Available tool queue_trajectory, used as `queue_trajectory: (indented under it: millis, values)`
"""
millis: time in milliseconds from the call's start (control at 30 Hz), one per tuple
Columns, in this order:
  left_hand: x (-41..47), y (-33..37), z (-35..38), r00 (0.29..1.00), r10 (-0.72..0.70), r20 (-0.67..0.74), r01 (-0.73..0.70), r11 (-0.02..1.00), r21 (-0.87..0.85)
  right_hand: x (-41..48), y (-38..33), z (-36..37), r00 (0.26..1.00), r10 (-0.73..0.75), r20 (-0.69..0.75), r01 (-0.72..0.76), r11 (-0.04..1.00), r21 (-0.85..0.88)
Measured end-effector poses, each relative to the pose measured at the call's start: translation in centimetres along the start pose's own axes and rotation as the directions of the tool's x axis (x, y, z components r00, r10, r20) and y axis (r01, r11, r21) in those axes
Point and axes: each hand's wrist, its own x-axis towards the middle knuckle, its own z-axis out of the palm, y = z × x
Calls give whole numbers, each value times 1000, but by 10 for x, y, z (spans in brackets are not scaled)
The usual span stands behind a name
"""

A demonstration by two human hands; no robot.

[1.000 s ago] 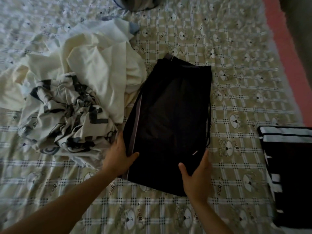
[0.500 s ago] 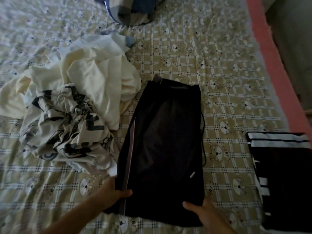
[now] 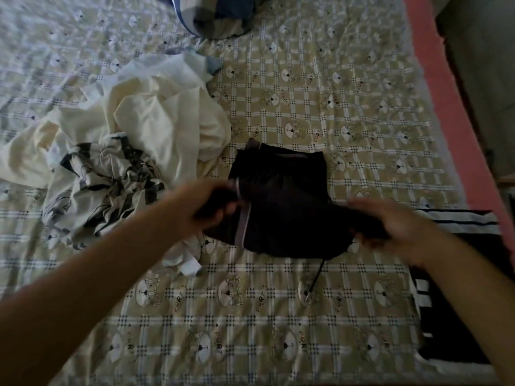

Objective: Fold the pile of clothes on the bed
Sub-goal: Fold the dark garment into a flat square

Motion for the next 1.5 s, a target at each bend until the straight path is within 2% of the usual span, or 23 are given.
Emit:
queue_trajectory:
  millis: [100,133,200,233,267,300,367,400,433,500,600,767,900,1067,1167,1200,1233,1267,1333,1367,1433,1500]
  values:
    - [27,57,18,987,161,-17,-162,985,-64,39,-56,-5,991,-35,-126,43,997,60]
    - [36,65,22,973,223,-56,-224,974,-14,54,-68,-3,985,-50,-165,66,994,89]
    - [61,62,29,921,374,-107,-343,911,231,80,-76,5,959,-84,-271,97,995,37]
    - [72,52,31,877,472,-92,-394,816,423,92,-73,14,931,-139,-339,120,990,-76]
    - [83,39,32,825,565,-21,-430,652,625,103,-63,26,884,-249,-395,164,958,-236]
    - [95,23,33,781,616,97,-449,447,774,111,-48,40,832,-394,-390,238,890,-389]
    - [114,-8,35,748,594,297,-422,79,903,123,-14,71,718,-659,-224,395,651,-648]
    - [124,-22,35,748,569,341,-387,-44,921,131,1,83,679,-725,-114,424,514,-746]
    - [136,-34,35,758,548,355,-349,-119,929,137,12,95,660,-751,-19,418,389,-821]
    - [156,-53,33,775,531,343,-289,-186,939,160,28,107,660,-746,94,372,216,-903]
    - [182,-65,28,748,551,371,-257,-274,927,192,46,108,682,-726,82,277,153,-949]
    - [220,-75,6,657,582,480,-243,-439,865,224,74,96,668,-742,60,184,86,-979]
    - [242,-82,1,636,586,502,-290,-422,859,244,86,102,633,-773,31,183,111,-977]
    - [247,-70,3,669,555,495,-274,-436,857,248,83,101,666,-746,26,153,103,-983]
    - [235,-44,1,632,567,528,-238,-507,829,235,75,90,659,-750,65,175,69,-982]
    - [231,-40,-2,616,614,493,-219,-468,856,231,74,83,655,-753,59,178,78,-981]
    - [227,-41,-7,611,677,410,-202,-367,908,227,75,76,652,-758,33,181,113,-977]
    - [223,-47,-13,621,731,283,-190,-210,959,221,79,70,657,-754,-22,176,182,-968]
    - [209,-71,-20,672,740,-12,-180,179,967,209,94,62,695,-689,-205,149,417,-896]
    - [201,-86,-22,684,720,-118,-182,325,928,201,102,63,716,-629,-302,132,547,-827]
    - [183,-108,-19,684,697,-215,-226,483,846,184,114,70,711,-562,-422,140,701,-699]
    - [171,-116,-13,713,652,-259,-289,609,739,172,114,75,706,-559,-435,215,754,-621]
